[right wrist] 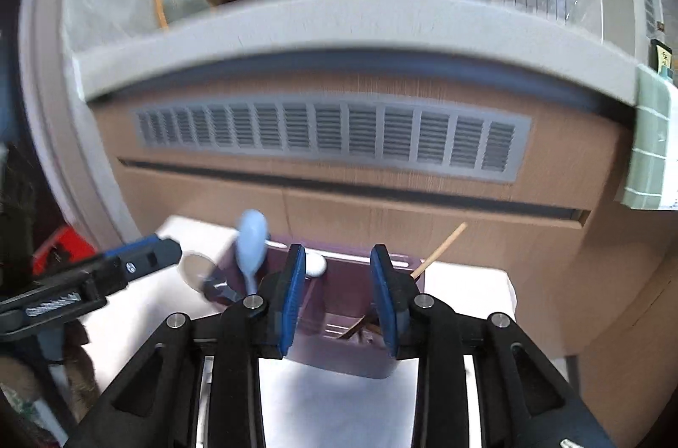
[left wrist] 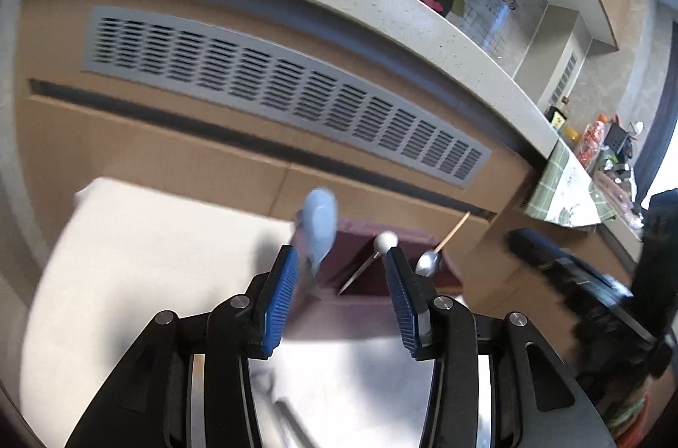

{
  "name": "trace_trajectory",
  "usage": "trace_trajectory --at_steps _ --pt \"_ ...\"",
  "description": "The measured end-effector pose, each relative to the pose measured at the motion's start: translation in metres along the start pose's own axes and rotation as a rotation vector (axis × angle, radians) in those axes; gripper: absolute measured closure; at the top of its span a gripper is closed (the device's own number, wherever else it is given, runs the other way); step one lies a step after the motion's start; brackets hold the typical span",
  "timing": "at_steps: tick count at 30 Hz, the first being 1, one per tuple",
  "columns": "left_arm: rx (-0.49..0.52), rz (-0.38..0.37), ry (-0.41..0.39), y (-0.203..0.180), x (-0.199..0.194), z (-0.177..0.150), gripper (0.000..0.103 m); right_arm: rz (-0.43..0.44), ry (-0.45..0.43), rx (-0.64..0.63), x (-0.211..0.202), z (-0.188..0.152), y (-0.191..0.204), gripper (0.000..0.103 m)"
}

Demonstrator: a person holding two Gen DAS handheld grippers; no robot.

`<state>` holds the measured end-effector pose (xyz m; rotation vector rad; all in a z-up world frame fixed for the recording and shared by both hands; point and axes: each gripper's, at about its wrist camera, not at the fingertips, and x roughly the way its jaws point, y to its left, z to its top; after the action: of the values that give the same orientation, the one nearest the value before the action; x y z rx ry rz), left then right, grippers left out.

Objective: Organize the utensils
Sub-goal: 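Lift the grey and steel spoons and drop both into the maroon caddy, then move the right tool to the black-handled spoon and grasp its handle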

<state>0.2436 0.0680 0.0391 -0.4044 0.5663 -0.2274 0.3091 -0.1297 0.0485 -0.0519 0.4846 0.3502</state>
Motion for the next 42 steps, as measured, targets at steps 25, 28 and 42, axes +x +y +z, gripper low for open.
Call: trace_trajectory --at_steps 25,28,42 --pt "-0.003 0.283 0.198 0.052 -0.067 -0.119 0.059 -0.021 0.276 0.005 -0.069 -0.203 -0.05 0.066" --pt "0.026 0.259 0.221 0.044 -0.06 -0.123 0.059 0.001 0.29 0.015 -0.064 -0.207 -0.046 0.066" --pt "0.069 0.282 0.242 0.039 -0.051 -0.128 0.059 0.301 0.366 -0.08 0.015 -0.173 0.068 0.084"
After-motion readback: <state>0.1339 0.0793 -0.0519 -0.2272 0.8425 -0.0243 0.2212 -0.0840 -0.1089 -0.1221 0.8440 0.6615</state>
